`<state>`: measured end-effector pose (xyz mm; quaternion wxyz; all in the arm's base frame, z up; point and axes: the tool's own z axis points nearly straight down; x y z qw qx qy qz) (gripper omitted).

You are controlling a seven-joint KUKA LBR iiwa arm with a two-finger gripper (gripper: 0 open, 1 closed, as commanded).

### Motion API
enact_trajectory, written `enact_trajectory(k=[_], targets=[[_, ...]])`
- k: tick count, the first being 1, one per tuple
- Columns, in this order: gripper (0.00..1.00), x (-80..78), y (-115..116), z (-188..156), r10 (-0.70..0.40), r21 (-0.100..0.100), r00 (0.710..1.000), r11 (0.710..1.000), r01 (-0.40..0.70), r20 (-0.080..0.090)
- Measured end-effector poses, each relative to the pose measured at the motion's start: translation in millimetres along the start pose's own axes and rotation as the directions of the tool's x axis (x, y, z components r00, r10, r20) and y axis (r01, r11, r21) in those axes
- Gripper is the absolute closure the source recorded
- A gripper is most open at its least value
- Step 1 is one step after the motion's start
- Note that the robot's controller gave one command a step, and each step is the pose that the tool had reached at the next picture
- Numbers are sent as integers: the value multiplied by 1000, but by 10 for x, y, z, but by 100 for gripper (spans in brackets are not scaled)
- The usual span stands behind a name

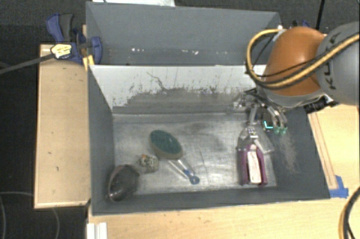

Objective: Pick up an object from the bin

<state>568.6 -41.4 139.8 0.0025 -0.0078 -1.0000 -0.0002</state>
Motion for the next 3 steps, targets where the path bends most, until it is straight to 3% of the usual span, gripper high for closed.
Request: enact_trajectory(k=[1,2,3], targets=[[0,-29,804,111,-82,-3,997,997,83,4],[0,-16,367,-800,-218,5,976,976,218,15],[0,342,977,-110,-447,-1,895,895,447,2]])
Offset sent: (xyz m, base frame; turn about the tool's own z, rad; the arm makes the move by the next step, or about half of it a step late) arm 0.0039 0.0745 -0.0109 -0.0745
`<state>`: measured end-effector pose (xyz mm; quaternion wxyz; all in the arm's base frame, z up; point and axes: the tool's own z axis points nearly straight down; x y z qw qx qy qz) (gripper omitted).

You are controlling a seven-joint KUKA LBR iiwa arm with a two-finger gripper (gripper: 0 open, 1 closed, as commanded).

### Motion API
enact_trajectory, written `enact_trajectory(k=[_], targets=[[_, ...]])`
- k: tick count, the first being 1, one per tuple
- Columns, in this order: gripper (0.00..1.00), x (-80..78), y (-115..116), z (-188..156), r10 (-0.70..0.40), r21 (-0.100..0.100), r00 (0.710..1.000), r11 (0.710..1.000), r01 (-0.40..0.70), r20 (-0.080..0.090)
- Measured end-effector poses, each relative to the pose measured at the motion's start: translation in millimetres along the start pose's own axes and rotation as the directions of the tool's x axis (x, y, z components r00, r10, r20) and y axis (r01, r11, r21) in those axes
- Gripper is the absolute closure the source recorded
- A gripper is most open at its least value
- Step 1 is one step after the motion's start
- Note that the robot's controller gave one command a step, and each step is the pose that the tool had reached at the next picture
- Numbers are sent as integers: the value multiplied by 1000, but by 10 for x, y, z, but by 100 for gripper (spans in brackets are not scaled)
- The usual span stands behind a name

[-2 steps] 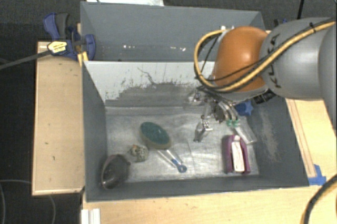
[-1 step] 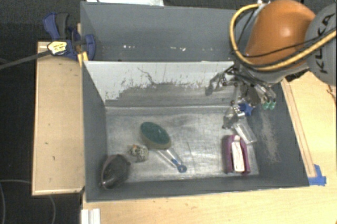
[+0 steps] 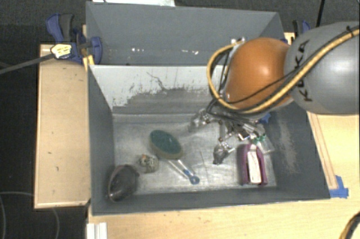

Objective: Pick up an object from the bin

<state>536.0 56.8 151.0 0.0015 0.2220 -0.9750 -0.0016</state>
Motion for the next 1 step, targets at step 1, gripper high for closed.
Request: enact_trajectory(k=[1], targets=[[0,-580,662,821,-105,3,994,994,105,9]])
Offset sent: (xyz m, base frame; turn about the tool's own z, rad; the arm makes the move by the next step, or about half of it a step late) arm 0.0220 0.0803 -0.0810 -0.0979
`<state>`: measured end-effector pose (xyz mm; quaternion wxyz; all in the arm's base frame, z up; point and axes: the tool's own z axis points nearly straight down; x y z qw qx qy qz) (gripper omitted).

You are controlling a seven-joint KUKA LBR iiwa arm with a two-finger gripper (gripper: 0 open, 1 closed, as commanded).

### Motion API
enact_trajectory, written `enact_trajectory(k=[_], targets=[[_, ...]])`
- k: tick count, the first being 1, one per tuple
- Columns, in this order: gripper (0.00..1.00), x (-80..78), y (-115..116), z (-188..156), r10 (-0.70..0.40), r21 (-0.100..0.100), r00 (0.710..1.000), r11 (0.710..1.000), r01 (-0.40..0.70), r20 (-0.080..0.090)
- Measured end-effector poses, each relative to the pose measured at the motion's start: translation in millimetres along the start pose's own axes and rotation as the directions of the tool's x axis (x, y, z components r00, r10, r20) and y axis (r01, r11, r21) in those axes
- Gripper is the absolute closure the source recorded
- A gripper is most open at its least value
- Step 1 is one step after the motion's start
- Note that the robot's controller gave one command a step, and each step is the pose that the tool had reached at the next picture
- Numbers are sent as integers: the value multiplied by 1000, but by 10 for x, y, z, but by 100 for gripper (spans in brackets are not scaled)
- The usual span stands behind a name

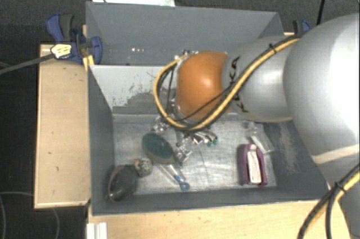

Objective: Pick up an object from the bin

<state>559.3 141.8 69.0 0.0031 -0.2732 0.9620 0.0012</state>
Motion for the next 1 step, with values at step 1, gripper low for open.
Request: enact_trajectory(k=[1], targets=[[0,-24,432,-22,-108,2,994,994,108,-4]])
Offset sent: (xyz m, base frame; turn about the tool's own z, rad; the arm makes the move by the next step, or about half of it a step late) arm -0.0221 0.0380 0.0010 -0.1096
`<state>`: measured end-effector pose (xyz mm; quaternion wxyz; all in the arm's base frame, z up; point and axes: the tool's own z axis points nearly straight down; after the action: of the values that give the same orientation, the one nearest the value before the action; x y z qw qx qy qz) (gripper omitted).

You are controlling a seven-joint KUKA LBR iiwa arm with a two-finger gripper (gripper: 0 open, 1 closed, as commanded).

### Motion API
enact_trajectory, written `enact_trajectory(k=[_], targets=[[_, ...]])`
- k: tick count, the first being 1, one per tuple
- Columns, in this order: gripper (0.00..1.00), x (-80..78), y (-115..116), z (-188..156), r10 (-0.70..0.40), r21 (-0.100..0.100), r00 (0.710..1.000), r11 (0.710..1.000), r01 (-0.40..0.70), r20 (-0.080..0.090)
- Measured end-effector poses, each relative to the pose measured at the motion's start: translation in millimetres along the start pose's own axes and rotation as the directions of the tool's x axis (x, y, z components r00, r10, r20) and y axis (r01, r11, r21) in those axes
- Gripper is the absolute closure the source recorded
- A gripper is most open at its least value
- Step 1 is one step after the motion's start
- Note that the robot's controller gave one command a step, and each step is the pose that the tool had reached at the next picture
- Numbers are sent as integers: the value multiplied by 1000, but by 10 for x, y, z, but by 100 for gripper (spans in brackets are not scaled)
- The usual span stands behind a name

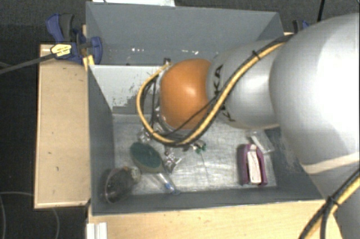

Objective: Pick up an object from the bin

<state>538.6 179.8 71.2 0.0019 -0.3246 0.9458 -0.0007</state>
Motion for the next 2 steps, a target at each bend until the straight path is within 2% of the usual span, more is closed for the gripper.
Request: enact_trajectory(k=[1,2], targets=[[0,102,298,-57,-103,18,994,995,102,28],[100,147,350,-17,-101,4,995,995,101,11]])
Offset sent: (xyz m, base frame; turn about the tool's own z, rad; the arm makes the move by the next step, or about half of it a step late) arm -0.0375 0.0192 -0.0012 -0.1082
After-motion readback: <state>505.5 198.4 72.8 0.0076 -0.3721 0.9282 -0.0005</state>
